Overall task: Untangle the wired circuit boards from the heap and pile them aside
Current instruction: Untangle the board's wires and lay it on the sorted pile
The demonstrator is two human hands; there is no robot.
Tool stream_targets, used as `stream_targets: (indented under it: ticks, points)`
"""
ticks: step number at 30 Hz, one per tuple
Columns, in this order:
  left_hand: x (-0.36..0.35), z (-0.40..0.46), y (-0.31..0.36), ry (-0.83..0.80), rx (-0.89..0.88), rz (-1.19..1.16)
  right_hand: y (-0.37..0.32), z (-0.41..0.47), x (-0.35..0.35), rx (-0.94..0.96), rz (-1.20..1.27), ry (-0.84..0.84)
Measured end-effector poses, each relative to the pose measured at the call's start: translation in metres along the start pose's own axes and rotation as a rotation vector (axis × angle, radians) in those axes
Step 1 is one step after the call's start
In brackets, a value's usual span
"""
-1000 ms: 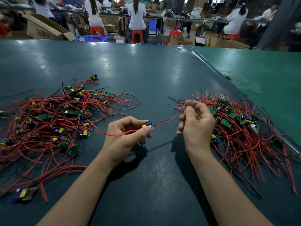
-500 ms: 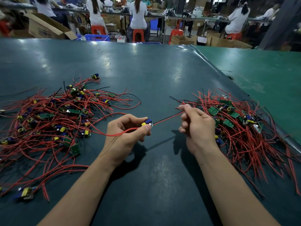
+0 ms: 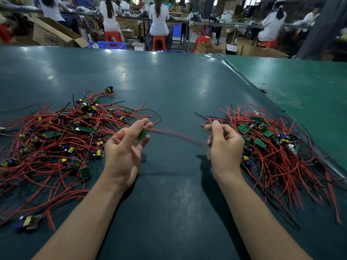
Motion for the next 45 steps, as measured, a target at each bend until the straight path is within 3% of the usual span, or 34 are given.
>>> stream_targets:
  ticks: [4, 8, 11, 17, 21, 27, 34, 40, 45]
  points:
    - [-0.005, -0.003, -0.005, -0.069, 0.172, -0.074, -0.002, 0.001, -0.001, -0.060, 0.008, -0.083]
    - [-0.015, -0.011, -0.019, -0.242, 0.253, 0.171, 0.000, -0.022, -0.030, -0.325, 0.105, -0.586]
    - [-0.019, -0.018, -0.028, -0.363, 0.278, 0.367, -0.004, -0.033, -0.037, -0.339, 0.151, -0.751]
    - [-0.018, -0.017, -0.029, -0.437, 0.306, 0.429, 0.000, -0.025, -0.033, -0.402, 0.277, -0.601]
    - [-0.019, -0.017, -0.029, -0.454, 0.320, 0.443, 0.001, -0.014, -0.027, -0.313, 0.338, -0.423]
    - [-0.019, -0.018, -0.029, -0.484, 0.294, 0.406, 0.005, -0.005, -0.018, -0.144, 0.230, -0.251]
    - [-0.021, -0.021, -0.027, -0.512, 0.305, 0.396, -0.002, -0.008, -0.016, 0.111, -0.152, -0.251]
    - [-0.020, -0.023, -0.026, -0.524, 0.328, 0.420, -0.001, -0.003, -0.015, -0.039, 0.135, -0.281]
    - [-0.019, -0.022, -0.026, -0.521, 0.339, 0.419, 0.000, 0.001, -0.013, -0.084, 0.237, -0.254]
Point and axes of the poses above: each hand's wrist, its own z-axis towards the middle knuckle, its own x-axis out of the back of the hand, y = z × x, the point moved 4 cm from there along z, towards the middle knuckle, and after that the axes turned 3 degrees about -y, right-handed, at the moved point
